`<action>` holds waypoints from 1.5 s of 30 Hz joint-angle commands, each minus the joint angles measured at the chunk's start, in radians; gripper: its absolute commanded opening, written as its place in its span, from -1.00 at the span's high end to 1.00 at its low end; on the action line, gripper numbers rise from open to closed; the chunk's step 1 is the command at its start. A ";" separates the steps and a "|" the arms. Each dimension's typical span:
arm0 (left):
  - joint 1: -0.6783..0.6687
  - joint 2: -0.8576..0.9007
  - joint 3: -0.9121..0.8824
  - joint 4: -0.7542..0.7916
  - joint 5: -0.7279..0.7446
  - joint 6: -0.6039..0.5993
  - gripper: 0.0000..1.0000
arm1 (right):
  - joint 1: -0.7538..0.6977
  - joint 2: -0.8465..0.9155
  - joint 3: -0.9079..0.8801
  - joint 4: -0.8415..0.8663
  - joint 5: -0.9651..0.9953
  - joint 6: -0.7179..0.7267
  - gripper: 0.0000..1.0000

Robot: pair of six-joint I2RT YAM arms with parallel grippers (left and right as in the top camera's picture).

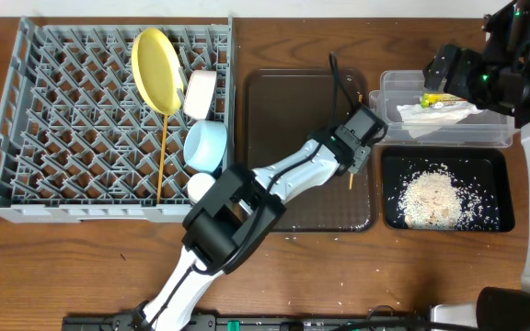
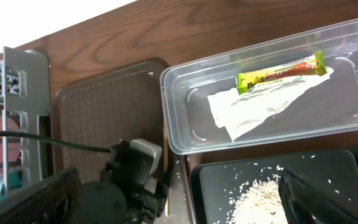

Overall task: Sort waste into correct bins and load items into the dishwasher
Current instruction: 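Return the left gripper to the remaining chopstick and grasp it, then lift the wooden chopstick with the left gripper and carry it into the rack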

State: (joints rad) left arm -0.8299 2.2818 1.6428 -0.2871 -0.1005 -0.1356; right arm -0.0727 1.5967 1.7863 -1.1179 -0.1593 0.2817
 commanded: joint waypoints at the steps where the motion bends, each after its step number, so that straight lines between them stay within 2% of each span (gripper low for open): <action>1: -0.009 0.034 0.008 -0.019 -0.077 0.029 -0.34 | -0.005 0.001 0.010 -0.001 0.005 0.010 -0.99; 6: 0.008 0.034 0.008 -0.089 -0.208 -0.110 -0.33 | -0.005 0.001 0.010 -0.001 0.005 0.010 -0.98; 11: 0.063 0.034 0.008 -0.152 -0.193 -0.256 -0.33 | -0.005 0.001 0.010 -0.001 0.005 0.010 -0.99; 13: 0.093 0.034 0.008 -0.169 -0.143 -0.290 -0.33 | -0.005 0.001 0.010 -0.001 0.005 0.010 -0.98; 15: 0.118 0.034 0.008 -0.170 -0.070 -0.293 -0.34 | -0.005 0.001 0.010 -0.001 0.005 0.010 -0.98; 17: 0.135 0.034 0.008 -0.169 -0.002 -0.293 -0.25 | -0.005 0.001 0.010 -0.001 0.005 0.010 -0.99; 20: 0.142 0.034 0.008 -0.167 0.038 -0.293 0.03 | -0.005 0.001 0.010 -0.001 0.005 0.010 -0.98; 24: 0.136 0.034 0.008 -0.161 0.038 -0.293 0.49 | -0.005 0.001 0.010 -0.001 0.005 0.010 -0.99; 29: 0.131 0.034 0.008 -0.161 0.038 -0.293 0.82 | -0.005 0.001 0.010 -0.001 0.005 0.010 -0.98; 38: 0.131 -0.032 0.009 -0.192 0.068 -0.290 0.85 | -0.005 0.001 0.010 -0.001 0.005 0.010 -0.99; 45: 0.151 -0.212 0.009 -0.307 0.067 -0.212 0.85 | -0.005 0.001 0.010 -0.001 0.005 0.010 -0.98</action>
State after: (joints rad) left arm -0.6907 2.1986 1.6547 -0.5724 -0.0441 -0.3981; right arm -0.0727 1.5967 1.7863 -1.1179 -0.1593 0.2813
